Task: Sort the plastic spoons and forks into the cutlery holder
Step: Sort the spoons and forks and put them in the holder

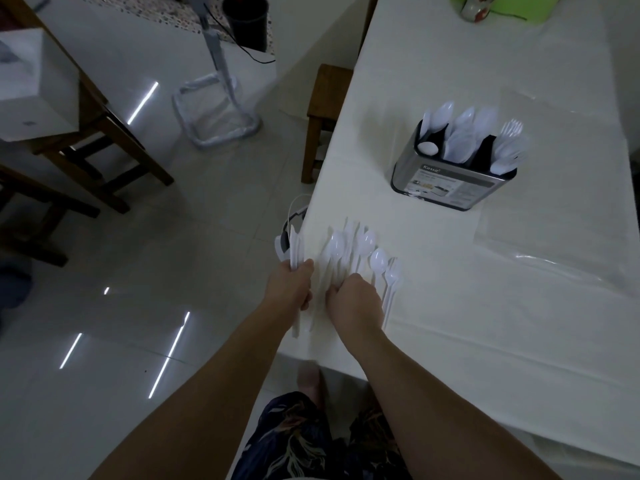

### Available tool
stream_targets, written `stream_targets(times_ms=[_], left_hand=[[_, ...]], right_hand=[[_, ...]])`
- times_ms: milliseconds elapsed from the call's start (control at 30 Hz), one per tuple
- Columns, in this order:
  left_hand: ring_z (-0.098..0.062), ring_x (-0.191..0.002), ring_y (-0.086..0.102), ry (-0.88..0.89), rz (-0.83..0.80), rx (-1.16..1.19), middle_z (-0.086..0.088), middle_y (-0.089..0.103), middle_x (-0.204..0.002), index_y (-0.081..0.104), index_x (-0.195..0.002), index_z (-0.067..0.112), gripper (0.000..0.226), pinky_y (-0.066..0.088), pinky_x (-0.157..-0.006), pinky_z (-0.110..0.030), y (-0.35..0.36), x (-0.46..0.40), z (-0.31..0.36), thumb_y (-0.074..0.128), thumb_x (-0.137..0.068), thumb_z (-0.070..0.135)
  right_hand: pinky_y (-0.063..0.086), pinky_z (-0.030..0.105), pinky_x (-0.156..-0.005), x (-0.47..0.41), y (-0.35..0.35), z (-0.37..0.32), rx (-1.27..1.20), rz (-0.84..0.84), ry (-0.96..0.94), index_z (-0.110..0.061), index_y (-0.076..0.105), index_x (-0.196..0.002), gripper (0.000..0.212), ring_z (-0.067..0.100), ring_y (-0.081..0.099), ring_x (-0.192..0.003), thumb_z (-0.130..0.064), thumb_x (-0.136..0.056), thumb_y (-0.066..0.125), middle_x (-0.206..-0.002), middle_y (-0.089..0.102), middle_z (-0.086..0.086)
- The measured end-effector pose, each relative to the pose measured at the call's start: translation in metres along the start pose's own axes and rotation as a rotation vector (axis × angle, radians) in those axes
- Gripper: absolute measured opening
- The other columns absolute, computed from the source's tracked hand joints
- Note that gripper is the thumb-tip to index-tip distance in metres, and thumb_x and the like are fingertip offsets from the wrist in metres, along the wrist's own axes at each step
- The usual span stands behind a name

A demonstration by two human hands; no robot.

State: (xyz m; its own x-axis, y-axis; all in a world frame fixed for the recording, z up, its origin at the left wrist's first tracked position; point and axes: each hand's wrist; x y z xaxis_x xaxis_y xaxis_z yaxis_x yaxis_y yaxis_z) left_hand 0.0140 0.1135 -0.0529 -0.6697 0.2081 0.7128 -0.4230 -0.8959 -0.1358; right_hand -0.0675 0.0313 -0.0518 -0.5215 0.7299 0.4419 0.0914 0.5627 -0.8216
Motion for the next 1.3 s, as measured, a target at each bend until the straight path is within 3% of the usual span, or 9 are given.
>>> stream_targets(times_ms=[133, 367, 600, 767, 933, 1000, 1100, 1233, 1300], left_hand=[[-0.019, -0.055, 0.054, 0.039, 0.033, -0.167, -0.008, 0.057, -0.069, 0.06, -0.087, 0.011, 0.014, 0.049, -0.054, -0.03, 0.0, -0.001, -0.002, 0.06, -0.089, 0.026], [-0.017, -0.068, 0.061, 0.2, 0.082, -0.562, 0.001, 0.061, -0.073, 0.058, -0.081, 0.014, 0.023, 0.039, -0.053, -0.023, 0.011, 0.002, -0.013, 0.07, -0.081, 0.034], [-0.017, -0.079, 0.056, 0.218, 0.166, -0.577, 0.003, 0.055, -0.087, 0.046, -0.096, 0.02, 0.021, 0.042, -0.068, -0.028, 0.015, 0.006, -0.018, 0.062, -0.091, 0.032], [-0.007, -0.064, 0.049, 0.176, 0.153, -0.6, 0.006, 0.052, -0.076, 0.055, -0.095, 0.015, 0.021, 0.032, -0.052, -0.02, 0.011, -0.004, -0.015, 0.064, -0.089, 0.033], [-0.016, -0.075, 0.058, 0.135, 0.155, -0.513, 0.004, 0.056, -0.079, 0.054, -0.093, 0.014, 0.023, 0.043, -0.066, -0.029, 0.013, -0.006, -0.017, 0.062, -0.091, 0.036], [-0.015, -0.072, 0.063, 0.117, 0.171, -0.406, -0.001, 0.063, -0.08, 0.064, -0.099, 0.006, 0.029, 0.049, -0.064, -0.029, 0.013, -0.008, -0.018, 0.059, -0.092, 0.034], [-0.012, -0.065, 0.061, 0.1, 0.185, -0.379, -0.003, 0.063, -0.077, 0.065, -0.1, 0.004, 0.024, 0.046, -0.053, -0.025, 0.013, -0.008, -0.015, 0.058, -0.09, 0.025], [-0.017, -0.07, 0.065, 0.115, 0.164, -0.429, -0.006, 0.065, -0.081, 0.062, -0.095, 0.01, 0.016, 0.056, -0.064, -0.032, 0.014, -0.002, -0.01, 0.057, -0.088, 0.024], [-0.018, -0.07, 0.066, 0.137, 0.157, -0.5, -0.004, 0.066, -0.08, 0.062, -0.089, 0.012, 0.013, 0.056, -0.063, -0.031, 0.013, 0.002, -0.008, 0.059, -0.085, 0.025]], right_hand=[[0.032, 0.02, -0.042, -0.002, -0.003, 0.002, -0.088, -0.024, 0.057, -0.014, 0.055, -0.071, 0.017, 0.012, 0.053, -0.052, -0.022, -0.086, 0.055, -0.062, 0.056, -0.002], [0.029, 0.022, -0.044, 0.0, -0.005, 0.011, -0.109, -0.008, 0.078, -0.013, 0.056, -0.074, 0.021, 0.012, 0.052, -0.057, -0.027, -0.089, 0.05, -0.066, 0.057, -0.002], [0.032, 0.023, -0.045, 0.001, -0.002, 0.019, -0.118, -0.009, 0.06, -0.014, 0.058, -0.079, 0.02, 0.012, 0.056, -0.059, -0.028, -0.091, 0.05, -0.067, 0.058, -0.003], [0.036, 0.024, -0.047, 0.001, -0.002, 0.024, -0.169, -0.025, 0.045, -0.014, 0.058, -0.077, 0.019, 0.011, 0.056, -0.061, -0.025, -0.09, 0.049, -0.068, 0.058, -0.003], [0.032, 0.023, -0.046, 0.001, -0.004, 0.029, -0.16, -0.018, 0.047, -0.014, 0.058, -0.076, 0.022, 0.009, 0.054, -0.059, -0.029, -0.09, 0.05, -0.065, 0.057, -0.004], [0.032, 0.023, -0.045, 0.001, -0.005, 0.029, -0.163, -0.02, 0.045, -0.015, 0.056, -0.073, 0.023, 0.01, 0.054, -0.057, -0.029, -0.09, 0.05, -0.063, 0.056, -0.004], [0.034, 0.024, -0.045, 0.001, -0.005, 0.029, -0.162, -0.025, 0.051, -0.015, 0.056, -0.072, 0.023, 0.011, 0.054, -0.057, -0.029, -0.089, 0.049, -0.062, 0.057, -0.004], [0.046, 0.026, -0.05, 0.001, -0.005, 0.027, -0.157, -0.02, 0.043, -0.016, 0.059, -0.076, 0.022, 0.013, 0.059, -0.06, -0.033, -0.088, 0.051, -0.065, 0.061, -0.003], [0.045, 0.025, -0.049, 0.002, -0.006, 0.027, -0.157, -0.022, 0.036, -0.017, 0.058, -0.077, 0.021, 0.012, 0.058, -0.06, -0.033, -0.087, 0.051, -0.066, 0.061, -0.004]])
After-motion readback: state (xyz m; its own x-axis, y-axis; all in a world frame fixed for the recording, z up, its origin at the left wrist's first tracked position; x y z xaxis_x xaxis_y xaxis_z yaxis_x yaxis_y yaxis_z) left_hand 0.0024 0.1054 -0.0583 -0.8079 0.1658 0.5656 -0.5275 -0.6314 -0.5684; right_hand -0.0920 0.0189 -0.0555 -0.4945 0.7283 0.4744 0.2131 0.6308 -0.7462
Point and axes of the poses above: each hand's wrist, its own x-axis away from the middle knuckle, its own y-axis out of the palm, z = x × y
